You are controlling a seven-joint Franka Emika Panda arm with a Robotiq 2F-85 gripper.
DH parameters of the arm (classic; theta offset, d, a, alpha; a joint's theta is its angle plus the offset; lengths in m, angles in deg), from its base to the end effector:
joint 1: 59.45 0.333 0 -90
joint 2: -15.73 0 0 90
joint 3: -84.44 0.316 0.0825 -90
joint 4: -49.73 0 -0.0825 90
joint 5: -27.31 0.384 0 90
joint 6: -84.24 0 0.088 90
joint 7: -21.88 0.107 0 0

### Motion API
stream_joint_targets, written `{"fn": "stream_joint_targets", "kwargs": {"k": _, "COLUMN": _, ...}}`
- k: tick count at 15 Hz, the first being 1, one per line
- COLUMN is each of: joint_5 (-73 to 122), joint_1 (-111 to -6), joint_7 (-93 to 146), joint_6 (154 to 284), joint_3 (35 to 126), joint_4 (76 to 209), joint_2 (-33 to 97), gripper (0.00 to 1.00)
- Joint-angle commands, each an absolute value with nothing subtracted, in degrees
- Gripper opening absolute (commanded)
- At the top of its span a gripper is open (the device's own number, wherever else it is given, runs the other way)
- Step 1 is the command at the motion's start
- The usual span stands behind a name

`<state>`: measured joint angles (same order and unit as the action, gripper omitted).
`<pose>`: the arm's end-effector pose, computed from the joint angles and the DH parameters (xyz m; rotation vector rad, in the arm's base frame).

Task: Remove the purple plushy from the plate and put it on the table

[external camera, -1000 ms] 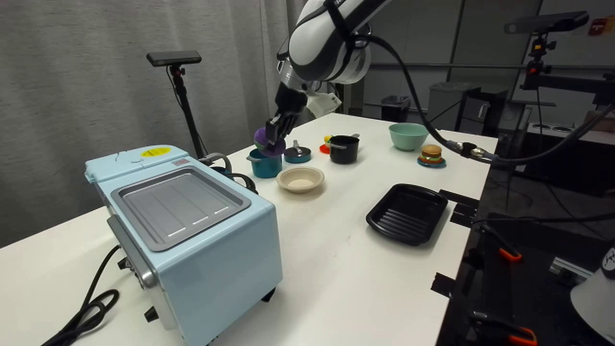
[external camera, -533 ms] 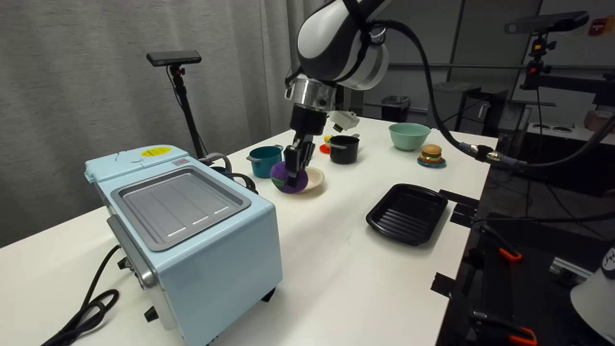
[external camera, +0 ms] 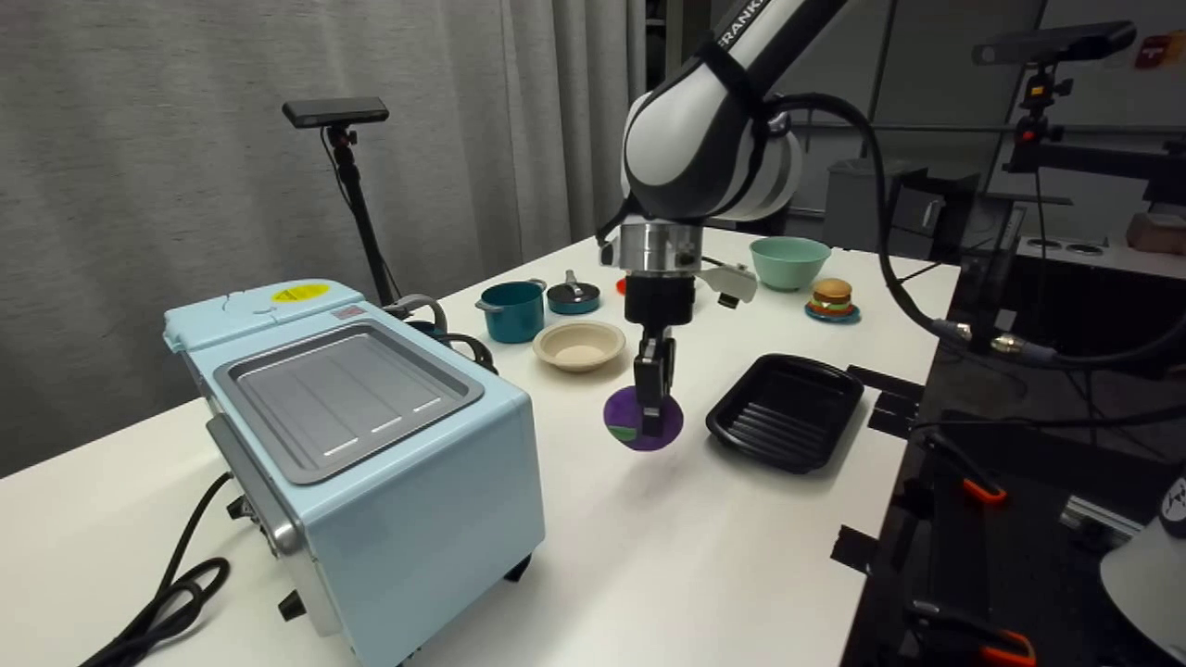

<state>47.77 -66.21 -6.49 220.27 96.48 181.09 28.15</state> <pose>0.5131 0.0526 0.2480 -2.8093 -0.4394 0.1099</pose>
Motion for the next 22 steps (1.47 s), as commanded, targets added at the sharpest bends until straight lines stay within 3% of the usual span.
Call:
{"fn": "stream_joint_targets", "kwargs": {"k": 1, "joint_5": 45.4, "joint_1": -64.6, "joint_7": -8.0, "joint_6": 217.8, "joint_3": 93.9, "joint_4": 186.6, "joint_2": 23.9, "gripper": 0.06}}
{"fn": "stream_joint_targets", "kwargs": {"k": 4, "joint_5": 42.6, "joint_1": -64.5, "joint_7": -8.6, "joint_6": 216.3, "joint_3": 92.4, "joint_4": 189.9, "joint_2": 21.9, "gripper": 0.06}}
{"fn": "stream_joint_targets", "kwargs": {"k": 6, "joint_5": 41.0, "joint_1": -64.6, "joint_7": -9.6, "joint_6": 217.1, "joint_3": 91.4, "joint_4": 191.9, "joint_2": 20.5, "gripper": 0.49}}
{"fn": "stream_joint_targets", "kwargs": {"k": 9, "joint_5": 39.9, "joint_1": -64.5, "joint_7": -11.4, "joint_6": 219.1, "joint_3": 90.2, "joint_4": 193.2, "joint_2": 19.4, "gripper": 0.59}}
{"fn": "stream_joint_targets", "kwargs": {"k": 14, "joint_5": 40.7, "joint_1": -63.7, "joint_7": -12.0, "joint_6": 222.7, "joint_3": 89.4, "joint_4": 191.7, "joint_2": 18.7, "gripper": 0.96}}
{"fn": "stream_joint_targets", "kwargs": {"k": 15, "joint_5": 41.2, "joint_1": -63.7, "joint_7": -12.5, "joint_6": 223.6, "joint_3": 89.5, "joint_4": 191.4, "joint_2": 18.4, "gripper": 1.00}}
{"fn": "stream_joint_targets", "kwargs": {"k": 22, "joint_5": 40.9, "joint_1": -62.1, "joint_7": -11.7, "joint_6": 228.8, "joint_3": 89.1, "joint_4": 189.0, "joint_2": 16.6, "gripper": 1.00}}
